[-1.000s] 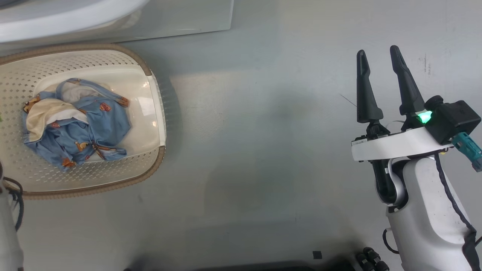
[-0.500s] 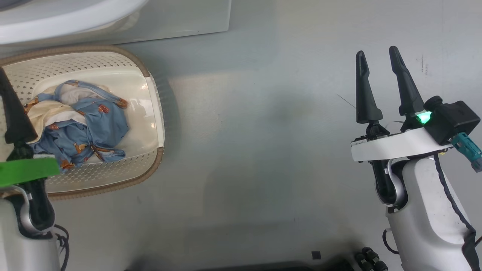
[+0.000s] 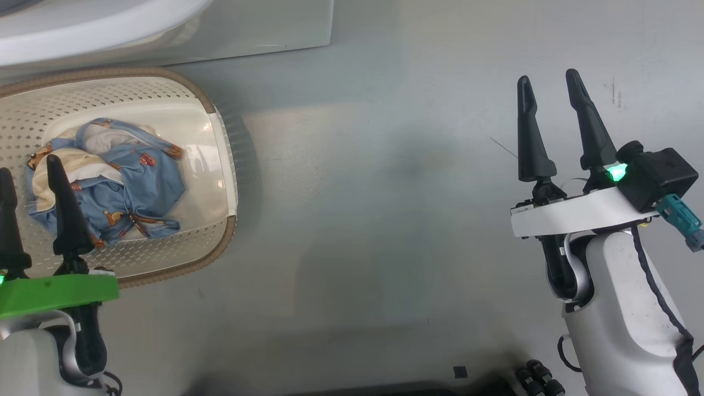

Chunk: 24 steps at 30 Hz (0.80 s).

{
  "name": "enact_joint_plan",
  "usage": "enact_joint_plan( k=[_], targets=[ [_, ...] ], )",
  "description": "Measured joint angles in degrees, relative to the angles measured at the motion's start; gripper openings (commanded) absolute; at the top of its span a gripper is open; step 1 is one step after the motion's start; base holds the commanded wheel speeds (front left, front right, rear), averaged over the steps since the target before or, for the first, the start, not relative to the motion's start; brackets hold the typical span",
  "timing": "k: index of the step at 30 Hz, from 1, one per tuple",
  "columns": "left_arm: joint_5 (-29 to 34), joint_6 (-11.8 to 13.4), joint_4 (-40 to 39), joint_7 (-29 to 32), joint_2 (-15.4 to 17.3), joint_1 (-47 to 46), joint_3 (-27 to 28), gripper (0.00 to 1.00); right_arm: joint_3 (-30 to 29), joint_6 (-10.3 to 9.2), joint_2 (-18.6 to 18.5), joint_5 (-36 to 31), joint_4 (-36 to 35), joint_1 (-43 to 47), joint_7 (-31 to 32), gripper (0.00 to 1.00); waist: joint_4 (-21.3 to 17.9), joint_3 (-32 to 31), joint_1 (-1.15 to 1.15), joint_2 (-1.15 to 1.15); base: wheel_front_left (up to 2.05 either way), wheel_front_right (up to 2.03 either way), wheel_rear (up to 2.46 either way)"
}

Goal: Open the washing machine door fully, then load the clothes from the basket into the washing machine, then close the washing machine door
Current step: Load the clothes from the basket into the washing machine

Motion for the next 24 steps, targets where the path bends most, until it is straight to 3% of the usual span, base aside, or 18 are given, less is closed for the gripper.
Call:
enact_joint_plan(
  k=[15, 24],
  targets=[
    [0.4, 0.0, -3.5, 0.0, 0.3, -1.0, 1.2, 1.00, 0.2, 0.09, 0.0, 0.1, 0.3, 0.0, 0.0, 1.00, 0.1, -0.3, 0.00, 0.00, 0.00, 0.00, 0.00],
    [1.8, 0.0, -9.1, 0.0, 4.9, -6.6, 1.2, 1.00, 0.4, 0.09, 0.0, 0.5, 0.3, 0.0, 0.0, 1.00, 0.1, -0.6, 0.00, 0.00, 0.00, 0.00, 0.00]
  ],
)
